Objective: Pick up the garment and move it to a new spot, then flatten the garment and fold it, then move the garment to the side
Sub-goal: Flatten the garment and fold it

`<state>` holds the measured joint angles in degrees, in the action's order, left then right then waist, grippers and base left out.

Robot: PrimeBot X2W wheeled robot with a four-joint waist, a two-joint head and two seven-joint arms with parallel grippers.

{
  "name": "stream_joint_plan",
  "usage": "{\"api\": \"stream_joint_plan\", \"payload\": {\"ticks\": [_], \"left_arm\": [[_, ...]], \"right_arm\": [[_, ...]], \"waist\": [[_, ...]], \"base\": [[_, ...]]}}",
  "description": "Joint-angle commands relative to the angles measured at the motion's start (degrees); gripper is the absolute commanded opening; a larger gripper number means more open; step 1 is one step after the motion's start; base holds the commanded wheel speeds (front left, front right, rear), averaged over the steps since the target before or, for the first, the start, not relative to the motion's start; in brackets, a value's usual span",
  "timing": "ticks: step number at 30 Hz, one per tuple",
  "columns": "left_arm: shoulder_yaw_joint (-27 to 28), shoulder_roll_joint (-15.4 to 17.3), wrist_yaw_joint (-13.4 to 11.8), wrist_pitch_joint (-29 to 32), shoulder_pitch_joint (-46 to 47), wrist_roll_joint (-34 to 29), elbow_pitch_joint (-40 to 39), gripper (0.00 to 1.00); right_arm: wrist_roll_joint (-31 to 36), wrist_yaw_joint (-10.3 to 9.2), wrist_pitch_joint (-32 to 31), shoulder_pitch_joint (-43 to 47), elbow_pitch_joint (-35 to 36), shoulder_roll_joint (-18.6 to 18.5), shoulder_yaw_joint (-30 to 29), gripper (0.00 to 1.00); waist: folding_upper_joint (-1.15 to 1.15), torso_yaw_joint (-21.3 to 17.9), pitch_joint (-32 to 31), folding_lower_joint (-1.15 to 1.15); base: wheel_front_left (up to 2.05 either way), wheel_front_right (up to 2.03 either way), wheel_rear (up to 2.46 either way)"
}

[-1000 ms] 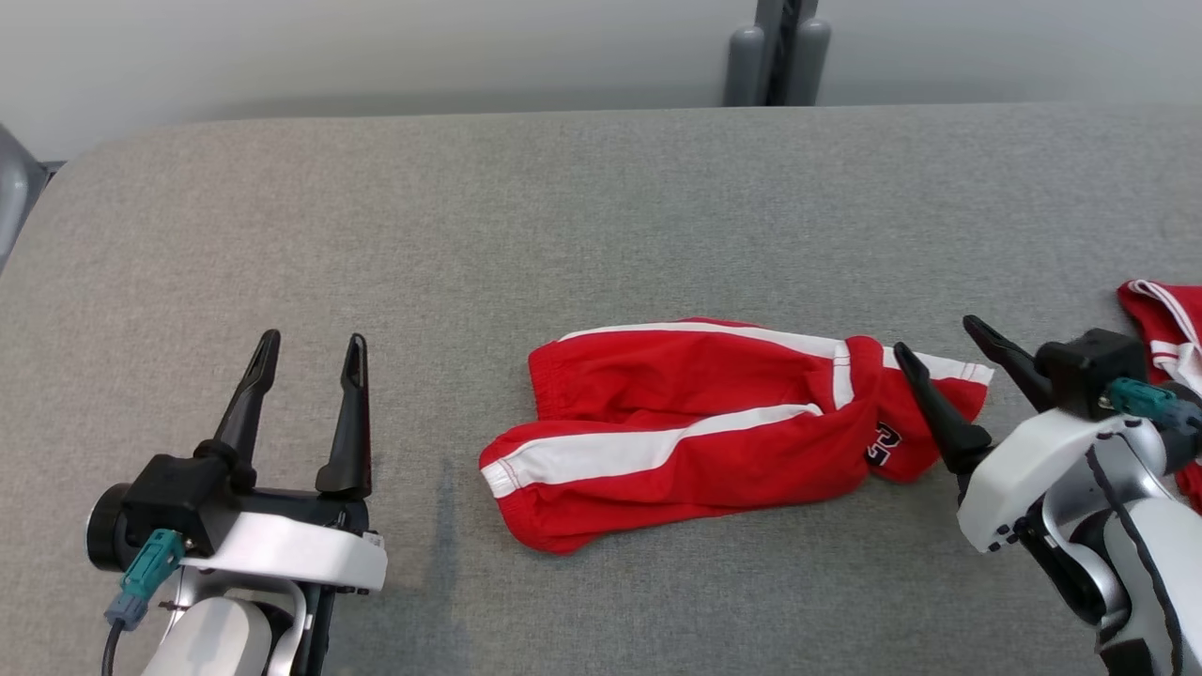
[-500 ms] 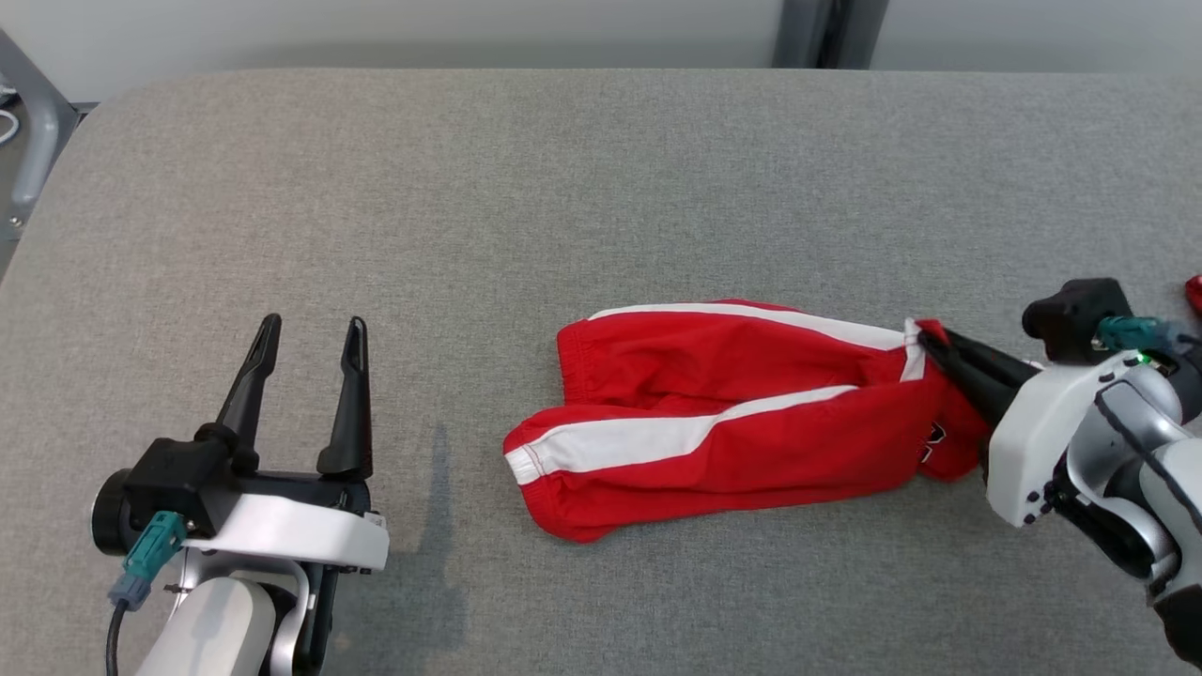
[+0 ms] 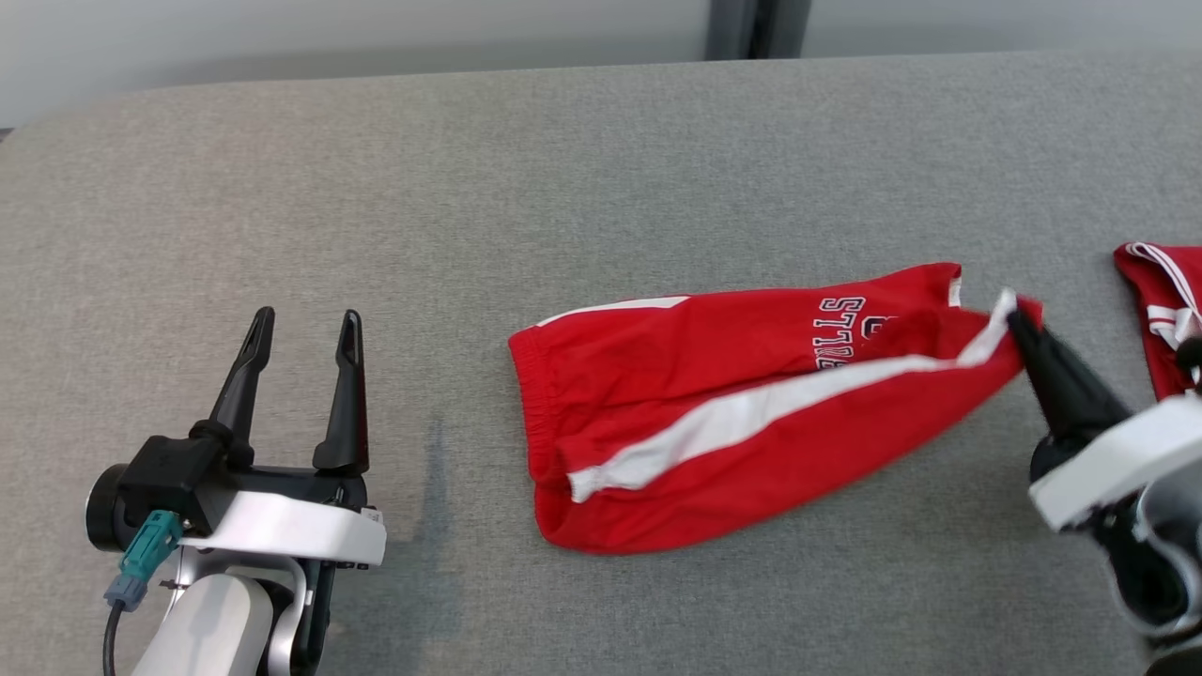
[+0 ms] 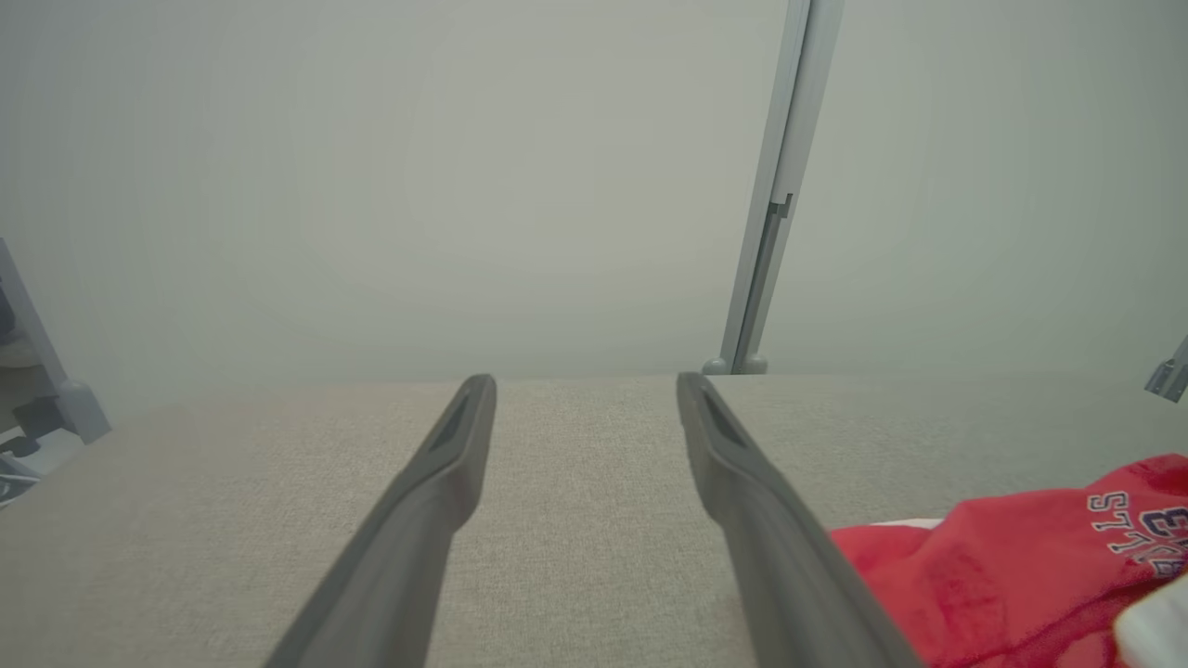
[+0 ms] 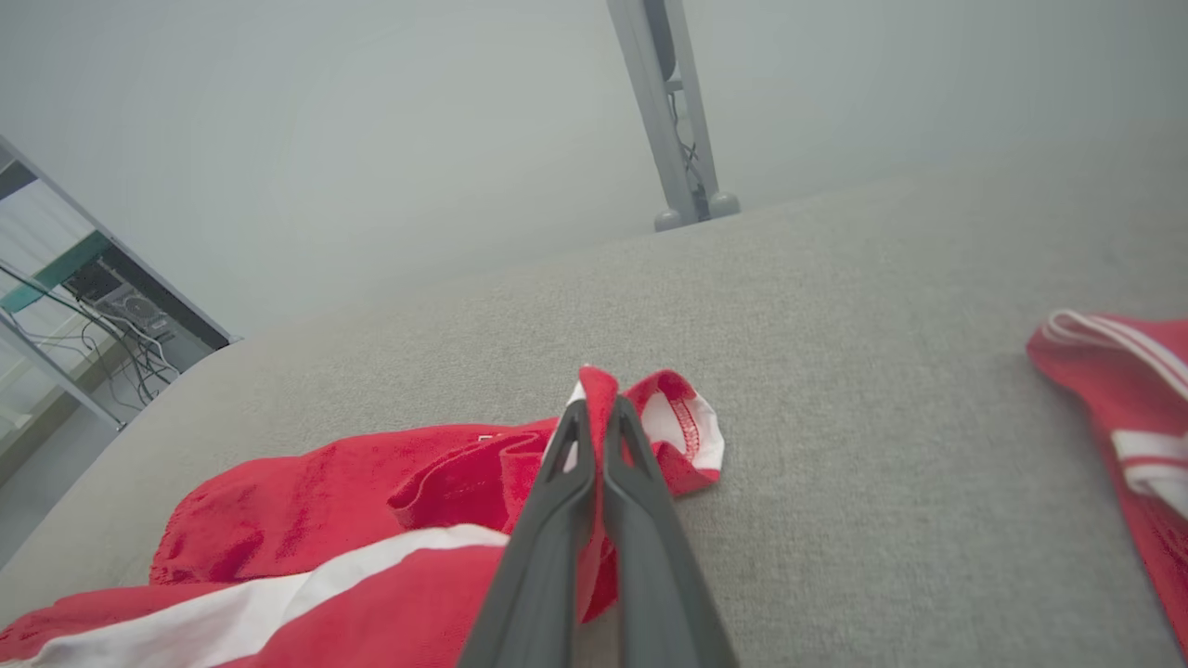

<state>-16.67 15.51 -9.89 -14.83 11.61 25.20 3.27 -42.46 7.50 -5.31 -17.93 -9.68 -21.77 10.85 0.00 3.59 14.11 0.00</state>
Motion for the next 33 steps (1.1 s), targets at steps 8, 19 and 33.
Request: {"api": "stream_joint_plan", "payload": {"ticks": [8,19,33], "left_arm": [[0.20,0.33,0.67,-0.30,0.99,-0.53,0.50,1.00],[0.98,1.01,-0.39,-0.31,-0.80,-0.33,0.50,1.00],[1.63,1.10,-2.77,-0.05,-4.83,-0.20,-0.53,1.00]], "right_arm": [[-3.49,-0.01,6.71,5.86,-6.76,7.08,-3.54,0.25],[-0.02,-0.01,16.05,9.18,-10.00,6.03,-6.99,1.00],[24.94,-0.01,16.38,9.30,6.16,10.58,-13.64,1.00]], "waist": [[0.00,-1.85,1.02,0.00],[0.00,-3.26,0.08,0.00],[0.00,-3.93,-5.02,0.00]], "base": [[0.00,0.00,0.00],[0.00,0.00,0.00],[0.00,0.00,0.00]]}}
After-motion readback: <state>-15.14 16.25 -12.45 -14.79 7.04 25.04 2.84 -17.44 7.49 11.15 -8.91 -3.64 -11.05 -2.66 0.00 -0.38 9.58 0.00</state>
